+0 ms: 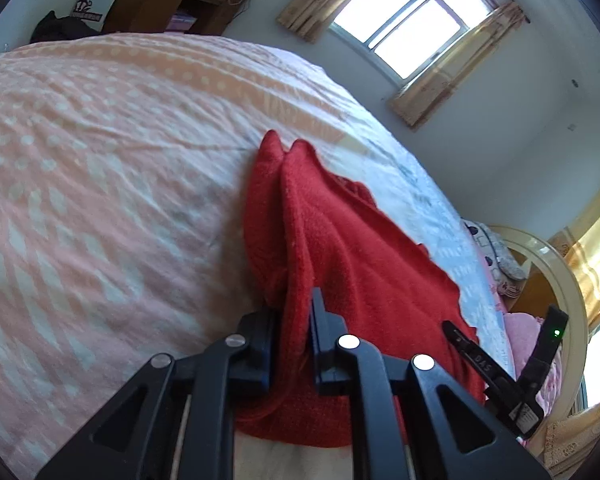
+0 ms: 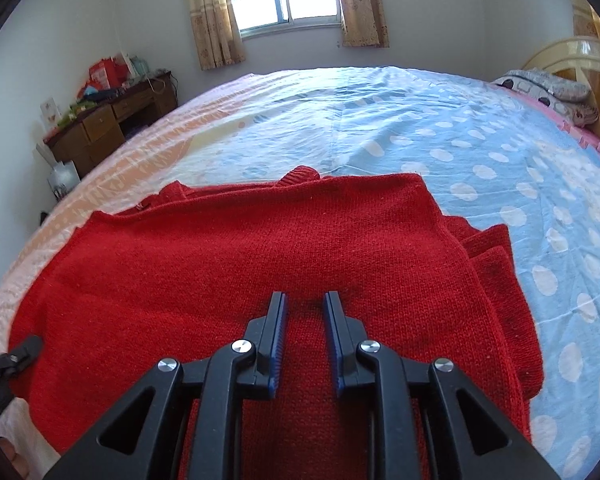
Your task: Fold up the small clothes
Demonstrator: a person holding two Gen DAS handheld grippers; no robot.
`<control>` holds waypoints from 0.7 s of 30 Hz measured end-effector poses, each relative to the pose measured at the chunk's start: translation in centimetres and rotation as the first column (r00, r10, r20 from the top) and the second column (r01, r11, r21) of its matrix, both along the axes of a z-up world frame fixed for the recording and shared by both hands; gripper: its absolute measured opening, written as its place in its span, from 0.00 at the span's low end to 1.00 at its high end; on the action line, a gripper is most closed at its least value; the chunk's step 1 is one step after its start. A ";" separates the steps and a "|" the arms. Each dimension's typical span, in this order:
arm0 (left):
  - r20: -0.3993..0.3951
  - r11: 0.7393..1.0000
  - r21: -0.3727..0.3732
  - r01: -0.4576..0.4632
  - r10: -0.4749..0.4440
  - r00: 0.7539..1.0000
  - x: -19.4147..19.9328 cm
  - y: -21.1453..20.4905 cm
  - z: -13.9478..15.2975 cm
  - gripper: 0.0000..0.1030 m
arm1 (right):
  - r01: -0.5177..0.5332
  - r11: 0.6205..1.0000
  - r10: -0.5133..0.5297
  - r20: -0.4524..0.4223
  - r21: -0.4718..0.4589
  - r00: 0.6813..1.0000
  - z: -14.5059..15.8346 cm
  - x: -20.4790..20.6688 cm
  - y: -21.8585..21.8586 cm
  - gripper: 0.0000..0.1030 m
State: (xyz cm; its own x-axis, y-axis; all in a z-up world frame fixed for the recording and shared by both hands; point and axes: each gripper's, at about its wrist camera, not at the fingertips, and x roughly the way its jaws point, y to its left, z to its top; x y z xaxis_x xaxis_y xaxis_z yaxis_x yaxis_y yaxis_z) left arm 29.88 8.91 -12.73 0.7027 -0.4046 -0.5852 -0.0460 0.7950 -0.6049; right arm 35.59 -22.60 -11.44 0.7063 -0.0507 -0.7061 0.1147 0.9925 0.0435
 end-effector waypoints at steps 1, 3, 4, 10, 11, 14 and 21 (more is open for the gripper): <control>0.011 1.000 -0.001 0.002 -0.002 1.000 -0.2 0.1 0.2 0.14 | -0.016 1.000 0.016 -0.001 -0.003 1.000 0.6 0.0 0.5 0.20; 0.035 1.000 0.002 0.002 -0.002 0.999 -0.6 0.2 0.6 0.14 | -0.081 0.994 0.079 0.024 0.074 0.997 2.3 0.0 1.5 0.21; 0.041 1.000 0.002 0.000 0.000 0.999 -0.6 0.2 0.6 0.14 | -0.109 0.988 0.105 0.040 0.112 0.994 3.2 0.1 2.1 0.29; 0.052 0.999 -0.032 -0.017 0.018 0.998 -0.8 0.0 0.1 0.14 | -0.365 0.913 0.372 -0.003 0.183 0.928 6.3 4.0 10.7 0.76; 0.053 0.999 -0.043 -0.020 0.022 0.998 -0.9 0.1 0.0 0.14 | -0.405 0.900 0.415 -0.033 0.160 0.909 6.0 4.7 12.4 0.76; 0.043 0.998 -0.060 -0.033 0.035 0.998 -1.0 0.4 -0.5 0.14 | -0.487 0.864 0.500 -0.096 0.128 0.861 4.5 6.8 16.8 0.76; 0.023 0.996 -0.086 -0.032 0.034 0.999 -1.0 1.1 -1.8 0.13 | -0.613 0.790 0.586 -0.280 -0.010 0.760 -0.3 9.3 23.6 0.76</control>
